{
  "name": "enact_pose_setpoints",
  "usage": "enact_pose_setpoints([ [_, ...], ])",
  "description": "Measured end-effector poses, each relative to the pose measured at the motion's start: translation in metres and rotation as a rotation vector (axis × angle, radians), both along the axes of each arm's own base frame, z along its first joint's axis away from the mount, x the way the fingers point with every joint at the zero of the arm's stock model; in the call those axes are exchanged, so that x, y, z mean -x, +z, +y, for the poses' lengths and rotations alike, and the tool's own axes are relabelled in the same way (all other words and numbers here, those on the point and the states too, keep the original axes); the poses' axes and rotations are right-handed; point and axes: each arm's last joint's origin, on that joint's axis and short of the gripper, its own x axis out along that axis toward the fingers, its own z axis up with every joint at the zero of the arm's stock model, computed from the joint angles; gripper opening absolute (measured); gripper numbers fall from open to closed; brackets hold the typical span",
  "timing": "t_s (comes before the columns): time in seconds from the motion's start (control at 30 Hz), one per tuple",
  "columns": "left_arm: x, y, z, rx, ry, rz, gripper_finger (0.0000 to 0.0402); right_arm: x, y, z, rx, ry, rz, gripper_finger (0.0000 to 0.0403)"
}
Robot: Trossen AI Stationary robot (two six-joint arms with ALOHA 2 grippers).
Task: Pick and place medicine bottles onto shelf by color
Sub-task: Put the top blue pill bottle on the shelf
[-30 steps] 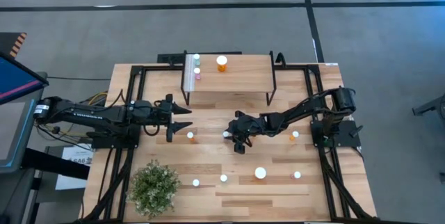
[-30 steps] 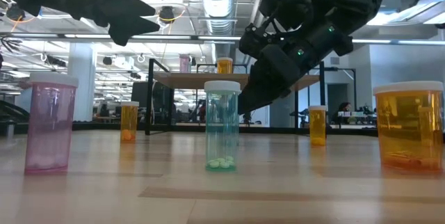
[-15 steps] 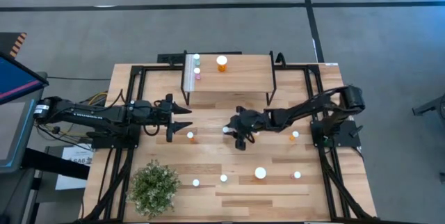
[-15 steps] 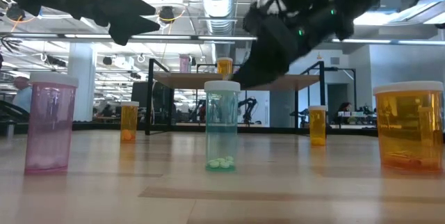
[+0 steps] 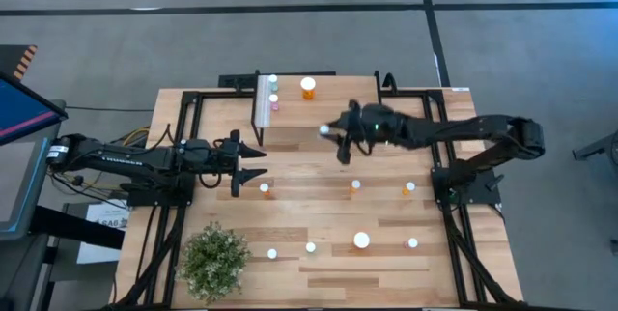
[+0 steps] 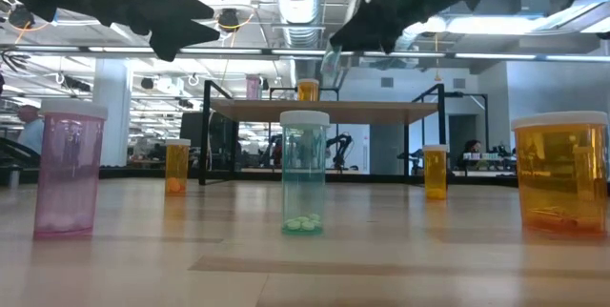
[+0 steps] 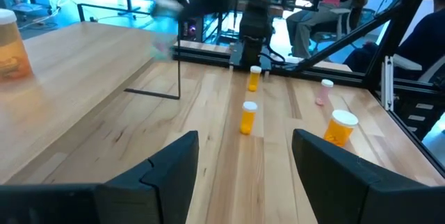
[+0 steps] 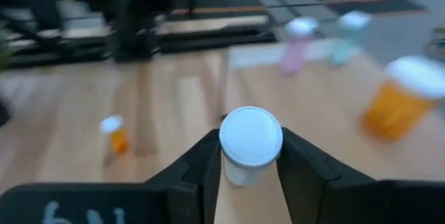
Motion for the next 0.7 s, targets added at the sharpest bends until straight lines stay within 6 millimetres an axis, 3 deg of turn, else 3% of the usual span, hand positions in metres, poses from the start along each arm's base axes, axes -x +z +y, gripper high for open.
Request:
enact_pose_setpoints([
  [0.23,0.0,0.001,0.0,-0.001,0.004,-0.007,0.022,0.001,0.028,-0.05,0.023,-0.115,0.041,0.0145],
  [0.5,0.0,0.001,0.0,-0.003,0.003,-0.007,0.022,0.001,0.018,-0.106,-0.061,-0.181,0.111,0.0144],
  [0.7,0.0,0.001,0.0,-0.004,0.003,-0.007,0.022,-0.006,0.001,-0.127,-0.096,-0.197,0.149,0.015],
])
